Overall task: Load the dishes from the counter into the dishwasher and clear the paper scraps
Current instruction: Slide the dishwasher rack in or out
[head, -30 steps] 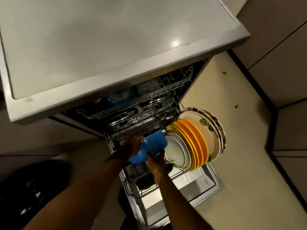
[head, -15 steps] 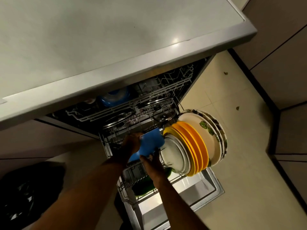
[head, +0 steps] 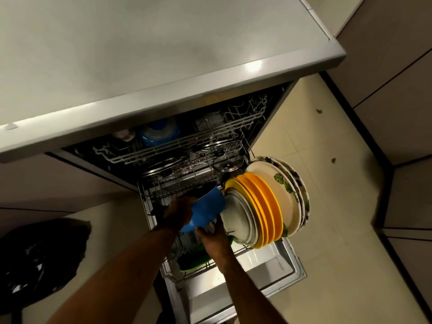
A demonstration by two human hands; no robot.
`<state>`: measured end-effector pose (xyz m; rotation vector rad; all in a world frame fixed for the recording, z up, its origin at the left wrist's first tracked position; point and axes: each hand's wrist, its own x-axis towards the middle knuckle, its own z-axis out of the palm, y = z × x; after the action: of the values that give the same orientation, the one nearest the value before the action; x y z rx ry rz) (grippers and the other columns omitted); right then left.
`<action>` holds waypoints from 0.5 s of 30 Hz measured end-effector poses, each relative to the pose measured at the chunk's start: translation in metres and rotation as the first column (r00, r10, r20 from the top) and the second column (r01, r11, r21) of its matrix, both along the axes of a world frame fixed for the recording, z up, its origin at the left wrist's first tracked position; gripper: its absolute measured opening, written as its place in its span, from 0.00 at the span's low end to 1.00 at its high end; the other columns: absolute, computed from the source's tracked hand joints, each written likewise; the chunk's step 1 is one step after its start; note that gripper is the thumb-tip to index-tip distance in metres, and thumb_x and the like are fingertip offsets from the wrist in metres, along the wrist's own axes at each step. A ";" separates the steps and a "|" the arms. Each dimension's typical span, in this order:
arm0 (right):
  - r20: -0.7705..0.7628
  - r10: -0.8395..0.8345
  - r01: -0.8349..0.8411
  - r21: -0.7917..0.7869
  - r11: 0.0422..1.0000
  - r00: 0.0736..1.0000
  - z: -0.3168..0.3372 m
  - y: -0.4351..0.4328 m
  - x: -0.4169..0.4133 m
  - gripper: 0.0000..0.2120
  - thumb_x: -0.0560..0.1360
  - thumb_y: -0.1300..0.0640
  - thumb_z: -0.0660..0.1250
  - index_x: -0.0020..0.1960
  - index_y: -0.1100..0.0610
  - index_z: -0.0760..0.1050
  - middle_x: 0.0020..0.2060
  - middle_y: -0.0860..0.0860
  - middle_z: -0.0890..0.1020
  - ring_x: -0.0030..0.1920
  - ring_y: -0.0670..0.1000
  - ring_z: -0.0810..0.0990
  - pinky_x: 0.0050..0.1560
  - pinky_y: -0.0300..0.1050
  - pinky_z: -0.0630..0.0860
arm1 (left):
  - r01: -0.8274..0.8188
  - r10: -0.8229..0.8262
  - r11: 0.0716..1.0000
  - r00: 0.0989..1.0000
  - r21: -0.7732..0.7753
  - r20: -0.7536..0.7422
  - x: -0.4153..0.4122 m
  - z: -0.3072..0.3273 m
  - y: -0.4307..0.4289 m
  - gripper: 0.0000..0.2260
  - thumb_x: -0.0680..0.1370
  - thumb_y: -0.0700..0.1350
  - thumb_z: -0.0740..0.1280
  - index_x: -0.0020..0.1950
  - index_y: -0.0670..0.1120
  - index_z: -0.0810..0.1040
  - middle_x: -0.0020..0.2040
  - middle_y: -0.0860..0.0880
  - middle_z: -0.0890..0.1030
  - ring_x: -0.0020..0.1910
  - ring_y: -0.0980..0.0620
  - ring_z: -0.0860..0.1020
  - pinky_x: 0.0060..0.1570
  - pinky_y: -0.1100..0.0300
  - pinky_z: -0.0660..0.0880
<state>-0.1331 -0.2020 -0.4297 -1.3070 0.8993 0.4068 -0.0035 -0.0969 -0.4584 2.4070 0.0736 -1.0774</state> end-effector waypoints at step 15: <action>-0.074 0.477 -0.479 -0.246 0.843 0.876 0.033 -0.078 -0.041 0.42 0.80 0.49 0.71 0.84 0.46 0.48 0.80 0.53 0.65 0.76 0.58 0.70 0.75 0.56 0.69 | 0.100 -0.140 0.983 0.951 0.153 0.274 -0.075 0.050 -0.034 0.37 0.78 0.39 0.70 0.83 0.50 0.55 0.82 0.45 0.58 0.80 0.42 0.59 0.74 0.44 0.66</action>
<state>-0.1739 -0.2801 -0.3968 -1.7805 0.6360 0.7038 -0.0790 -0.1306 -0.4080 2.6967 -0.1016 -0.7877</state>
